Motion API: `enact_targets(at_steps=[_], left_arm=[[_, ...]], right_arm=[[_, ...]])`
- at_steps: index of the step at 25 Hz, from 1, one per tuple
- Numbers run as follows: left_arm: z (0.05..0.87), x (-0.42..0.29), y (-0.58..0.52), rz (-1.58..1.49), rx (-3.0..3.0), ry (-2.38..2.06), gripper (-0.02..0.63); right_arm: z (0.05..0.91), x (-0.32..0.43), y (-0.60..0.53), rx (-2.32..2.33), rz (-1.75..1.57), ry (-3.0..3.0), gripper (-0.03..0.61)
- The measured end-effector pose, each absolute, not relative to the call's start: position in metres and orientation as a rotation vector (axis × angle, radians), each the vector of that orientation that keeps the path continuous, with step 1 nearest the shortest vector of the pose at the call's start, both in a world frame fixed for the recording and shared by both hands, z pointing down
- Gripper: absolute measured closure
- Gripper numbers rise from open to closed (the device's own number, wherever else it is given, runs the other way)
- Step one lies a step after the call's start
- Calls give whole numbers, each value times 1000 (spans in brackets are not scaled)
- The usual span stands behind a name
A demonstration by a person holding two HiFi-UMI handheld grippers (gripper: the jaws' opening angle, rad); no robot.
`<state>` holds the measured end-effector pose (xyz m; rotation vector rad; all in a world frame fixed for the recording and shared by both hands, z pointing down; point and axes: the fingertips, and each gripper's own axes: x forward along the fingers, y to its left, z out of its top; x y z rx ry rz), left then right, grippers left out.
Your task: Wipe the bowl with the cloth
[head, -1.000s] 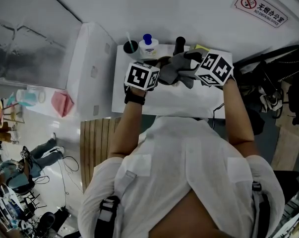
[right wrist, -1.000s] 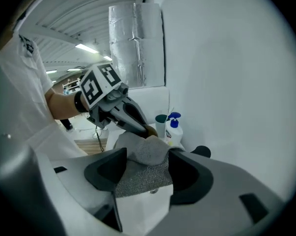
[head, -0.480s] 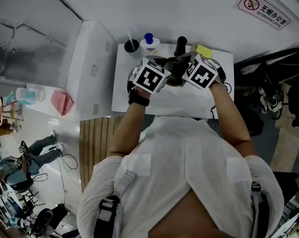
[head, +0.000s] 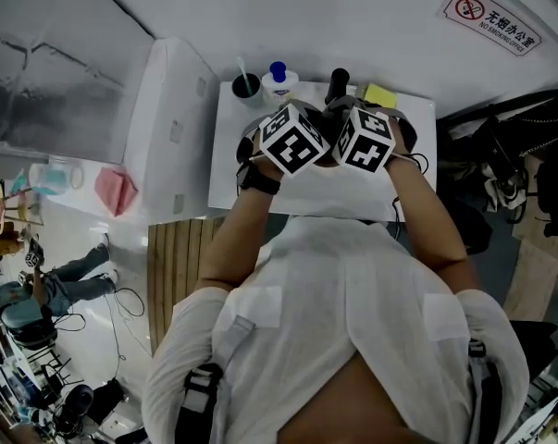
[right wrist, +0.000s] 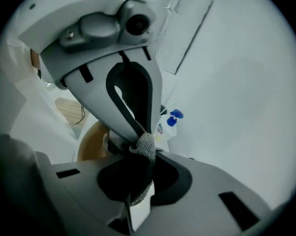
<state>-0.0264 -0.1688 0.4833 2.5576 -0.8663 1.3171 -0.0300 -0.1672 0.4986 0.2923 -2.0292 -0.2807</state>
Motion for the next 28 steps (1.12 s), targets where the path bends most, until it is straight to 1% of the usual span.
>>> enact_targets(at_steps=[7,12,16,23,28], left_arm=[[472,-40,-182,1025,2503,-1096,595],[474,-41,-182,963,2478,-1156,595],[478,-38,-179,981,2482,-1128,595],[478,-29,-172,1138,2576,-947,594],[477,-22,-171,1223,2612,-873,594]], right_arm=[[485,-13,-186,576,-21,-2174,529],[490,-3,-183,701,109,-2193,529],[497,2,-178,697,170,-2185,526],[501,5,-170,595,71,-2144,509],[500,3,-170,558,18,-2127,511]])
